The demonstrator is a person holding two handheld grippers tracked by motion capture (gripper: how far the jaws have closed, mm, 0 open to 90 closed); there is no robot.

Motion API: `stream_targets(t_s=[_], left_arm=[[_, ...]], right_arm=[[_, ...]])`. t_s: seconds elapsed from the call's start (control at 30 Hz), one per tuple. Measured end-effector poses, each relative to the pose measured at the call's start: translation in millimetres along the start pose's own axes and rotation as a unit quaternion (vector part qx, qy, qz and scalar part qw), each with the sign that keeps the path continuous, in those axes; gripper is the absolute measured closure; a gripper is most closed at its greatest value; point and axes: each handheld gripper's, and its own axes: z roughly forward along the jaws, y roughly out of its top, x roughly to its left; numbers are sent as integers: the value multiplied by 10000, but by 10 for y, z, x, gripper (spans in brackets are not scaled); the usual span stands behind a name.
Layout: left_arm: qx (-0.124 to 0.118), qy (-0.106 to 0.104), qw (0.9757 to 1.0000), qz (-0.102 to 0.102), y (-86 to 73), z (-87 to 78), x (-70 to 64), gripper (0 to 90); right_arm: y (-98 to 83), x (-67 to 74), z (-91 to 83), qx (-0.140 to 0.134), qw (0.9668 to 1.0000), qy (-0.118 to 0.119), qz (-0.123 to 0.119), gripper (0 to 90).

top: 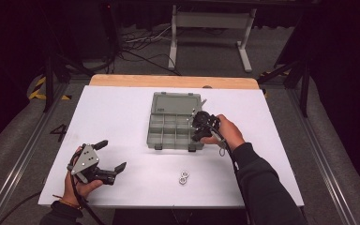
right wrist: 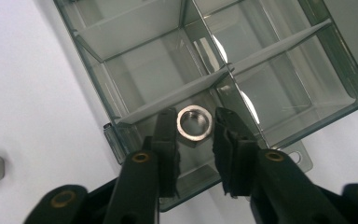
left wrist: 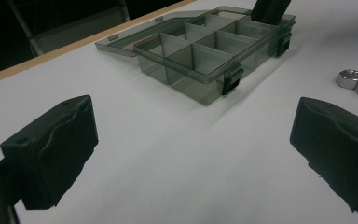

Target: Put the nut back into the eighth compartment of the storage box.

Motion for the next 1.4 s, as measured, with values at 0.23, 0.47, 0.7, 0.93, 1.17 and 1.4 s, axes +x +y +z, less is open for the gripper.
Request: stream_targets(t_s=[0.23,0.47,0.7,0.93,1.17,1.4], left_arm=[[6,0,10000,1,-3,3,1,15],[7,-4,10000,14,0,5,-6,15],[31,11,10000,33,8,0,-17,16],[45,30,10000,32,6,4,-19,16],[71,16,10000,47,10,13,-33,14],[104,5,9999,47,5,26,-34,13]], right_arm=[[-12,-6,-64,-173,9998,-40,39,683],[-167,86,-324,-936,9955,31,134,651],[-346,327,-456,-1249,9921,88,-65,620],[-455,612,-500,-1341,9899,188,-427,561],[-579,862,-449,-1119,9898,351,-810,404],[-533,975,-346,-654,9894,353,-1246,261]])
